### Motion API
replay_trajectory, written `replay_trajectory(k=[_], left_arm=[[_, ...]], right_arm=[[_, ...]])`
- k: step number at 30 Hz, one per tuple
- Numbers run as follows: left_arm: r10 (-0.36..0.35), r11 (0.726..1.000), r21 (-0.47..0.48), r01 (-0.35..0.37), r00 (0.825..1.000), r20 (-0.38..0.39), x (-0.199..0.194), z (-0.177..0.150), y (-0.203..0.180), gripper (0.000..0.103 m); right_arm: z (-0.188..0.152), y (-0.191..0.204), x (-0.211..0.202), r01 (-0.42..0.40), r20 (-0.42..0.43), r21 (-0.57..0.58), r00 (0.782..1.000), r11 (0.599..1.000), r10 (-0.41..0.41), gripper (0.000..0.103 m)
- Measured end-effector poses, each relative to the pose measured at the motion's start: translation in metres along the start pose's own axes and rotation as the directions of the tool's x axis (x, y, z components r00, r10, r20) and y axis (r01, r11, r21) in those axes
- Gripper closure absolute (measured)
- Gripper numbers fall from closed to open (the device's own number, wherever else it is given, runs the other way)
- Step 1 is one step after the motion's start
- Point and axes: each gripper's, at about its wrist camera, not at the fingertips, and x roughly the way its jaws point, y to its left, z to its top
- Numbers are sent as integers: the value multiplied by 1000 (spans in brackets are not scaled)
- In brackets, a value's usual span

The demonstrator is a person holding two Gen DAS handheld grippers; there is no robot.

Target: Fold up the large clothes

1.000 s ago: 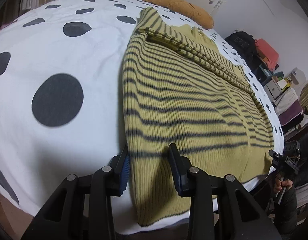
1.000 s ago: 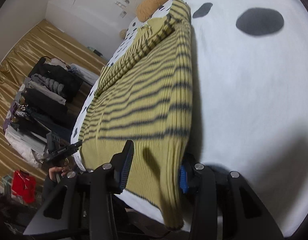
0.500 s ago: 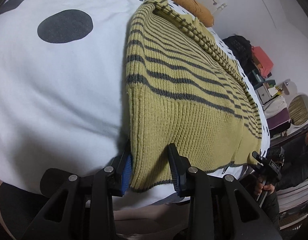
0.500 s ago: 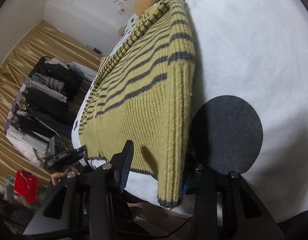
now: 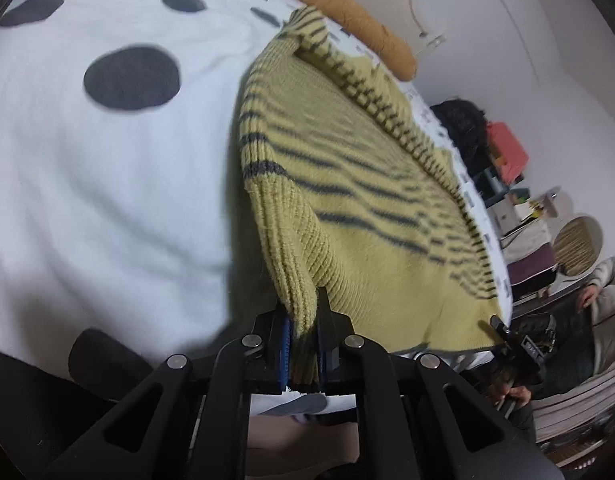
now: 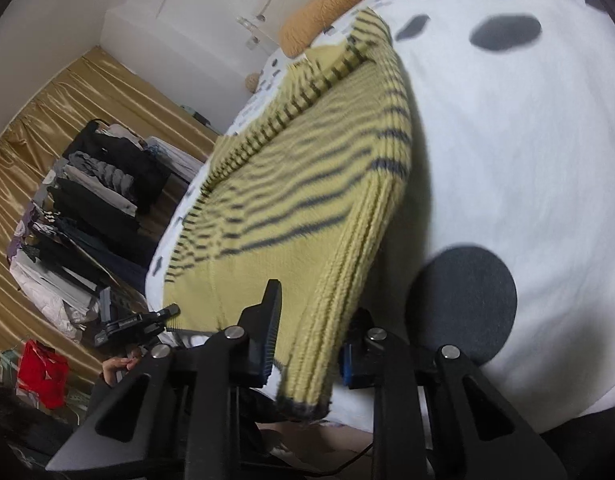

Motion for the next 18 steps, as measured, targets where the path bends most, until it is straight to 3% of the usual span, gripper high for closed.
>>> replay_trajectory(k=[6, 8, 10, 12, 14, 15, 16, 18], left_arm=[[-60, 998, 40, 56, 993, 100, -19, 60, -23, 94], [-54, 997, 67, 46, 991, 120, -15, 85, -33, 94], [-43, 993, 114, 32, 994, 100, -4, 108, -44, 94], [-5, 990, 140, -2, 999, 47, 13, 119, -54, 93], [24, 991, 130, -24, 1000, -5, 27, 110, -53, 90], [21, 994, 105, -18, 999, -27, 30, 100, -47, 89], [0, 998, 55, 3, 998, -59, 32, 87, -36, 88], [-35, 999, -19, 33, 997, -75, 30, 61, -18, 77]], right_arm=[[46, 29, -6, -1, 63, -78, 998, 997, 6, 82], [69, 33, -6, 8, 88, -96, 996, 995, 1, 83], [94, 32, -2, 21, 114, -82, 993, 996, -12, 84], [107, 30, 8, 10, 62, -64, 998, 998, -6, 84], [107, 23, 10, 84, 27, -51, 996, 995, -83, 83], [101, 17, 10, 111, -5, -37, 994, 993, -111, 78], [91, 10, 7, 135, -35, -6, 990, 991, -135, 66], [70, -2, -4, 155, -55, 31, 987, 987, -153, 50]])
